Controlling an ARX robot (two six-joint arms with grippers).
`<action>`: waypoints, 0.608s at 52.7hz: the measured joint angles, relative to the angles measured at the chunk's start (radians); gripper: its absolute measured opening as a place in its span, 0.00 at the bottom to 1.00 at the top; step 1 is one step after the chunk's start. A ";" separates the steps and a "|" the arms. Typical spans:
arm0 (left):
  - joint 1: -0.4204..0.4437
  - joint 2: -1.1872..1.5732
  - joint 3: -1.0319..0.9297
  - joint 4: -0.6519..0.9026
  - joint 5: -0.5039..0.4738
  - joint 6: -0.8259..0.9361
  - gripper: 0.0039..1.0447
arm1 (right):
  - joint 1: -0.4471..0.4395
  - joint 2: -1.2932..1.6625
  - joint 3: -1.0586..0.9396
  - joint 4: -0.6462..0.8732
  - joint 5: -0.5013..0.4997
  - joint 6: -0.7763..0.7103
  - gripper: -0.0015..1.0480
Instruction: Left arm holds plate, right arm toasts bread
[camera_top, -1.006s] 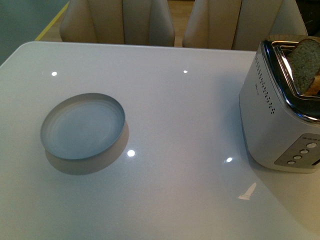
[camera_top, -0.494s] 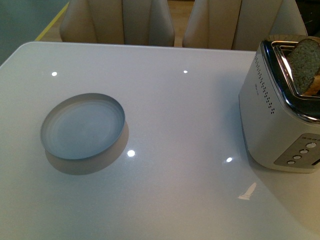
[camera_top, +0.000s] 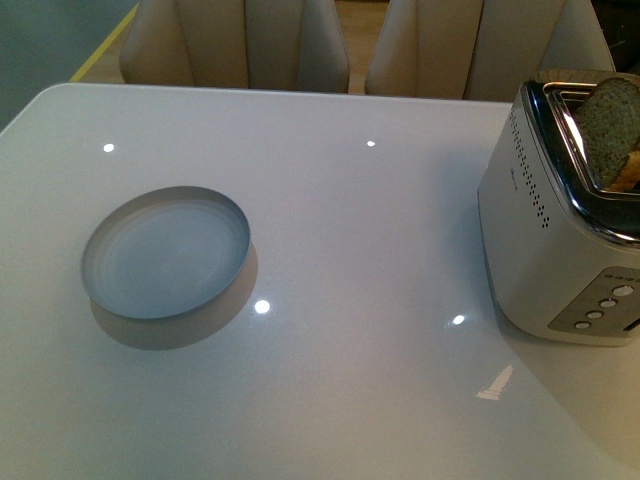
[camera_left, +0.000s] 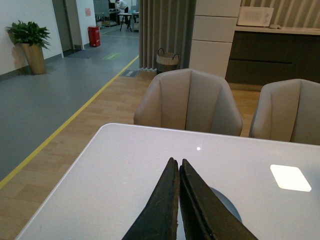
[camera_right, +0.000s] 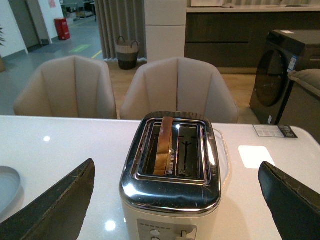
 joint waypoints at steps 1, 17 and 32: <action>0.000 -0.006 0.000 -0.006 0.000 0.000 0.03 | 0.000 0.000 0.000 0.000 0.000 0.000 0.91; 0.000 -0.216 0.000 -0.225 0.000 0.000 0.03 | 0.000 0.000 0.000 0.000 0.000 0.000 0.91; 0.000 -0.225 0.000 -0.230 0.000 0.000 0.03 | 0.000 0.000 0.000 0.000 0.000 0.000 0.91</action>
